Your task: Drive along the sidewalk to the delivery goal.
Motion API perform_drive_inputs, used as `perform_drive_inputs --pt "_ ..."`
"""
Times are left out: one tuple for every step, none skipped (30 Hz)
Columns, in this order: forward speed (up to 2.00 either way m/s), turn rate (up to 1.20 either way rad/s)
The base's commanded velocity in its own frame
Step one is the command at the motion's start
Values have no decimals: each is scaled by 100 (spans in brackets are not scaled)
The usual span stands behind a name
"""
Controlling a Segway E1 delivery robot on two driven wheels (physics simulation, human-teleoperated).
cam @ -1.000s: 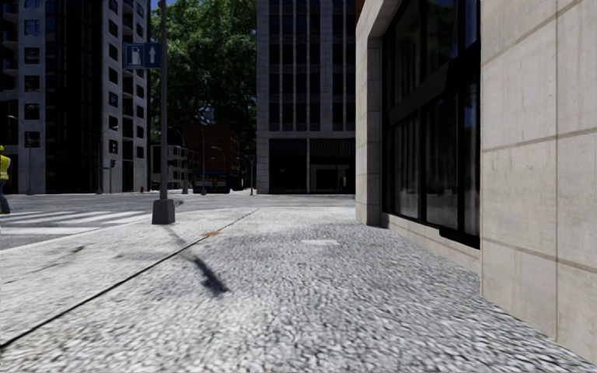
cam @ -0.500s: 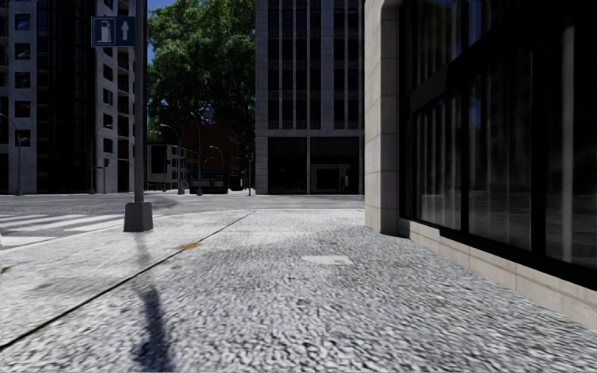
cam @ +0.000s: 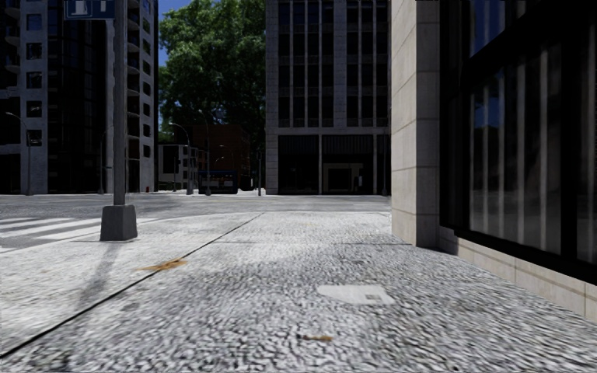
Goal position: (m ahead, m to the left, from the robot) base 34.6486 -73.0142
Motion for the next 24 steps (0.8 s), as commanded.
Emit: perform_drive_inputs --pt "200 0" --pt "200 0" --pt "200 0" --pt "200 0" --pt "200 0" --pt "200 0" --pt "200 0" --pt "200 0" --pt "200 0" --pt "200 0" --pt "200 0" --pt "200 0" --pt "200 0" --pt "200 0" --pt "200 23" --pt "200 49" --pt "200 57" --pt "200 60" --pt "200 60" --pt "200 60" --pt "200 35" --pt "200 2" --pt "200 0" --pt "200 0"
